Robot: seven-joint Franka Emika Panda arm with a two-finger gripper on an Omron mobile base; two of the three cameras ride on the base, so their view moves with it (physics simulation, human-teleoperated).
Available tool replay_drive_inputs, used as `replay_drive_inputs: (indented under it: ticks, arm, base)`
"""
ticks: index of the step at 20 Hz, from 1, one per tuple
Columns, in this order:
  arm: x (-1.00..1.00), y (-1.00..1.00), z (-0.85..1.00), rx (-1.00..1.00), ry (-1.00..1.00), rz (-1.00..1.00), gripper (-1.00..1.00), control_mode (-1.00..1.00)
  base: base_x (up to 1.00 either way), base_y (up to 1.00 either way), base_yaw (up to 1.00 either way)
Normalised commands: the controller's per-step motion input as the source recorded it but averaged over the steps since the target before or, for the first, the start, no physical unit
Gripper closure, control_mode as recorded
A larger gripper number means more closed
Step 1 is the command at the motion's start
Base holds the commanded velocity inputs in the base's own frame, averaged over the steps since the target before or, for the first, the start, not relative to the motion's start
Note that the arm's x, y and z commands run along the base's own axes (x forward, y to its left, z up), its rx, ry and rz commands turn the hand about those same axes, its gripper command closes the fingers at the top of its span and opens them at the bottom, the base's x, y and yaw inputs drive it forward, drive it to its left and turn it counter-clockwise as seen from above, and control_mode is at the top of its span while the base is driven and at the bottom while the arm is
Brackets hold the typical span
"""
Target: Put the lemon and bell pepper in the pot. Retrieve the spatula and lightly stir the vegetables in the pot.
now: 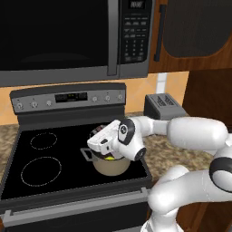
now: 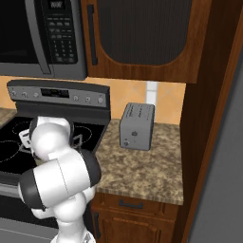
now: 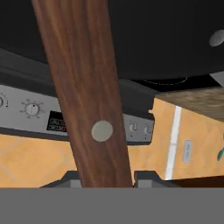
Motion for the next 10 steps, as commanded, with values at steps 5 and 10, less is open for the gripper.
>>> replay_drive_inputs:
  ticks: [5, 10]
  arm:
    - [0.02, 0.12, -0.14, 0.22, -0.12, 0.19, 1.00, -1.00]
    - [-0.01, 0.01, 0.00, 0.29, 0.00, 0.07, 1.00, -1.00]
  base:
    - [0.00, 0.00, 0.00]
    - [0.00, 0.00, 0.00]
